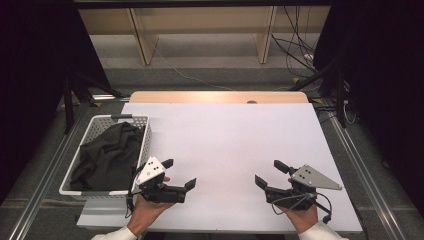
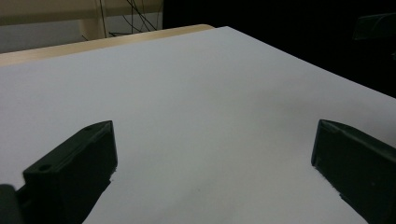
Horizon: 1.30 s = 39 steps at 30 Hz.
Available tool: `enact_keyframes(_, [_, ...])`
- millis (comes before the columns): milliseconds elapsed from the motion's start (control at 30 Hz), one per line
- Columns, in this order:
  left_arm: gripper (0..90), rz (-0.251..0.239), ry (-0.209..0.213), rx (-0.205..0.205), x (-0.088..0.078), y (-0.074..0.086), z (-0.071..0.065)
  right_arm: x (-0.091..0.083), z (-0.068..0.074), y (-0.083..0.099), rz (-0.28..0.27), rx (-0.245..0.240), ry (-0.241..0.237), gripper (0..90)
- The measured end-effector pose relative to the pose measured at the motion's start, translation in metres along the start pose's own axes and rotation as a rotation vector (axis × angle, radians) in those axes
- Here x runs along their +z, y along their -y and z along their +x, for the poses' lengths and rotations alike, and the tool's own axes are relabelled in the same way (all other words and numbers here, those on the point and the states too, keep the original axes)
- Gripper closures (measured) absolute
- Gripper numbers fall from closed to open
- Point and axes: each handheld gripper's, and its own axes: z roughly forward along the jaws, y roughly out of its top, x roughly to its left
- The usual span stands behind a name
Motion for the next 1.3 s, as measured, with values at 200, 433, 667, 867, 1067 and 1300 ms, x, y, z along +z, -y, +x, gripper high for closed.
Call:
enact_keyframes(200, [0.0,0.018,0.015,0.000,0.003,0.001,-0.001,0.000,0.000,0.000,0.004,-0.008,0.001,21.2])
enact_keyframes(433, [0.0,0.019,0.031,0.019,0.007,-0.001,-0.003,0.001,0.001,0.000,0.008,-0.019,0.002,21.2])
enact_keyframes(667, [0.0,0.022,0.020,0.035,0.007,-0.004,0.000,0.000,0.001,0.000,0.006,-0.018,0.005,21.5])
enact_keyframes(867, [0.0,0.020,-0.002,-0.009,0.008,-0.012,0.006,0.001,0.001,0.000,0.005,-0.019,0.009,21.5])
enact_keyframes(1067, [0.0,0.082,0.040,-0.037,0.022,-0.031,0.010,0.005,0.003,0.001,0.018,-0.029,0.010,21.4])
enact_keyframes(1300, [0.3,0.185,0.101,-0.008,0.039,-0.048,0.012,0.004,0.002,0.002,0.018,-0.025,0.012,21.5])
